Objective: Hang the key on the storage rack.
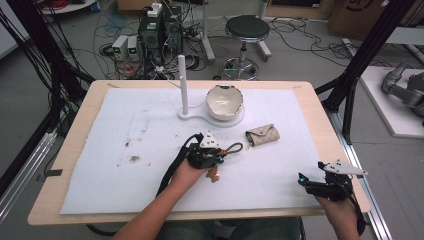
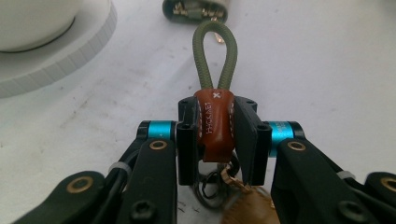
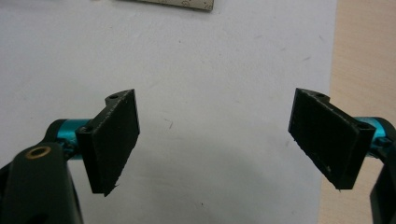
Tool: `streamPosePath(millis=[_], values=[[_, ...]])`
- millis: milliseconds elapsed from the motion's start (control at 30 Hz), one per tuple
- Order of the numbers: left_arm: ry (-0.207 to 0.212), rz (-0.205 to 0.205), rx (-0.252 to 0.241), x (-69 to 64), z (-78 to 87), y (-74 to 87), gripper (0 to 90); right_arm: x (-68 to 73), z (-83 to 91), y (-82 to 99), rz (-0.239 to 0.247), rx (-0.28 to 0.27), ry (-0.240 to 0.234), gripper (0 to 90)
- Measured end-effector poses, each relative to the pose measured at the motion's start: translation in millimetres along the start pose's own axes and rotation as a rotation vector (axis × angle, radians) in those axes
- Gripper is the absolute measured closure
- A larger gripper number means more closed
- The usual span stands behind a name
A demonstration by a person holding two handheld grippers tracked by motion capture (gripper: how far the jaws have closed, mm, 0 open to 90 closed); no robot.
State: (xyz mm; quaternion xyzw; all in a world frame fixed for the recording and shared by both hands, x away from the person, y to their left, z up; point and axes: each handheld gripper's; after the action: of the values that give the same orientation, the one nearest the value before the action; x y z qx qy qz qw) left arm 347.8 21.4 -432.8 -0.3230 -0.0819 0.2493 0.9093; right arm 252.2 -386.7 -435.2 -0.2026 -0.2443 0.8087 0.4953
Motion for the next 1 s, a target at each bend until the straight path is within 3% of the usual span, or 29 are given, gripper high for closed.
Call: streamPosePath(millis=[200, 433, 800, 1000], values=[[-0.006, -0.005, -0.017, 4.3, 21.0, -3.1, 71.5, 2.0, -0.5, -4.3, 0.0, -0.006, -0.004, 16.5], [-0.006, 0.036, -0.054, 20.7, 49.0, -0.2, 71.5, 5.5, -5.1, -12.5, 0.012, -0.01, -0.014, 16.5], [-0.075, 0.076, -0.092, 45.8, 96.5, 1.7, 71.5, 24.1, -30.1, -46.1, 0.108, -0.001, -0.065, 16.5], [-0.119, 0.111, -0.127, 69.3, 129.4, -3.5, 71.4, 36.2, -42.6, -63.0, 0.151, 0.003, -0.088, 16.5]])
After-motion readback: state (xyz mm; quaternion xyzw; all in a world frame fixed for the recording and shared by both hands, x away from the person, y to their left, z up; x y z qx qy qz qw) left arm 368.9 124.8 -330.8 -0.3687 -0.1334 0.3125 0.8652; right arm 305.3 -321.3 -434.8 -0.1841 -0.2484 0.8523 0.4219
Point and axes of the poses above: each handheld gripper's, and its own axes: z roughly backward along the jaws, y roughly out of its underside, x roughly to its left, and after that the axes turned 15 degrees about x, right-handed
